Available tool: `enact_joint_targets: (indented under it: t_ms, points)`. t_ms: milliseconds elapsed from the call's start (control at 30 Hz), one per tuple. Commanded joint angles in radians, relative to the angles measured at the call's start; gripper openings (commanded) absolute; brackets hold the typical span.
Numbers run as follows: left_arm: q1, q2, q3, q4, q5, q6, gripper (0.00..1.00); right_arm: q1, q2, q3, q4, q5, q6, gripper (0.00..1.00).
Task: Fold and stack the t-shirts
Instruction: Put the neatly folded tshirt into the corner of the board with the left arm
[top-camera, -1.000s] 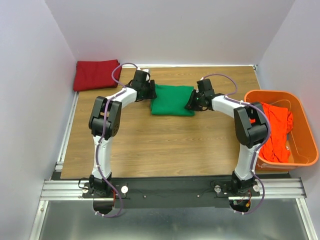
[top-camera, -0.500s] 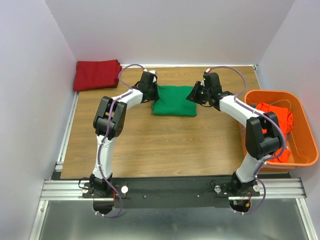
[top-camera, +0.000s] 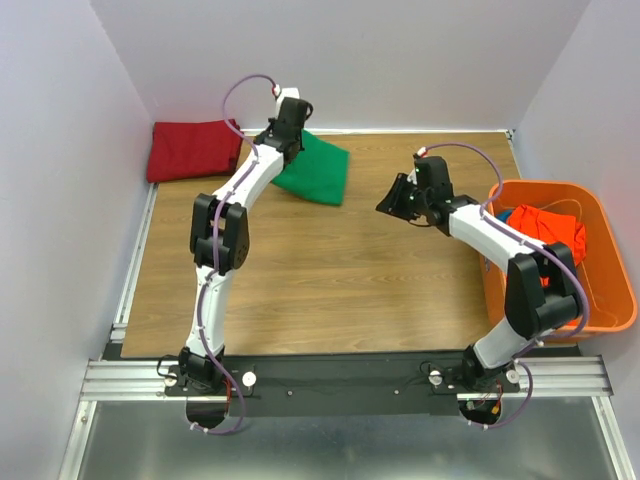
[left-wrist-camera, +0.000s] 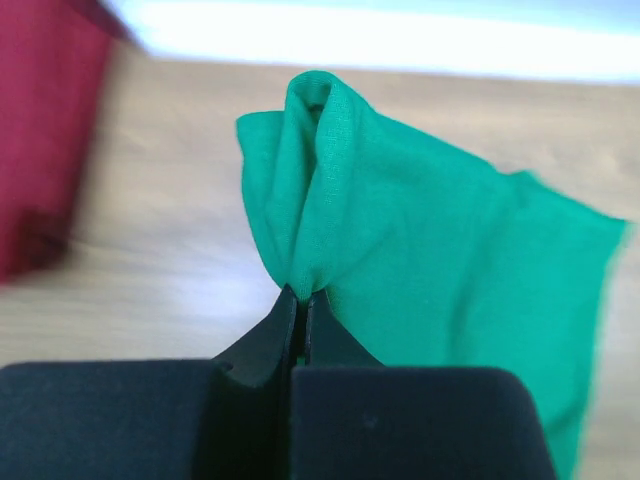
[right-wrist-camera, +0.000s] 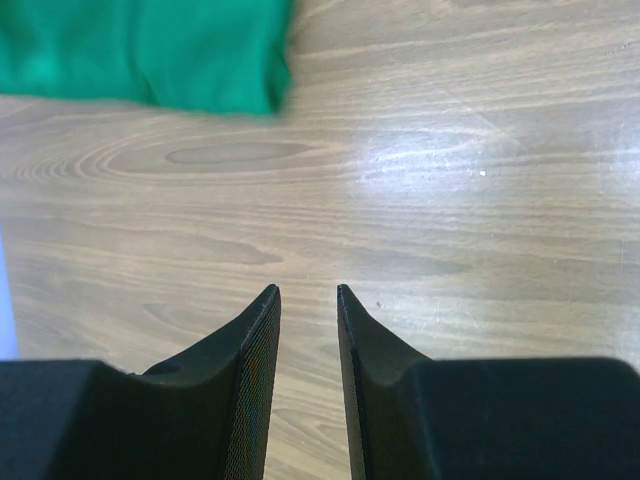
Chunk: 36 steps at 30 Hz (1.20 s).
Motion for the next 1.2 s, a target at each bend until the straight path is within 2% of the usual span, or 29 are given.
enact_joint_targets:
  t_ms: [0,133,200,500,700,1167]
  points:
    - [0.032,0.041,0.129,-0.076,-0.232,0.136,0.0,0.003,-0.047,-0.037,-0.013,-0.021,-0.02,0.36]
    - [0.067,0.058,0.262,-0.093,-0.315,0.211,0.0,0.003,-0.076,-0.058,-0.024,-0.028,-0.021,0.36]
    - [0.098,0.055,0.283,-0.07,-0.323,0.254,0.0,0.001,-0.081,-0.066,-0.031,-0.031,-0.026,0.36]
    - [0.219,0.063,0.359,0.044,-0.239,0.424,0.0,0.003,-0.07,-0.067,-0.051,-0.026,-0.032,0.36]
    - [0.302,0.046,0.381,0.073,-0.054,0.394,0.0,0.003,-0.043,-0.052,-0.062,-0.018,-0.03,0.36]
    - [0.458,0.052,0.404,0.105,0.18,0.331,0.0,0.003,0.014,-0.02,-0.077,0.008,-0.027,0.36]
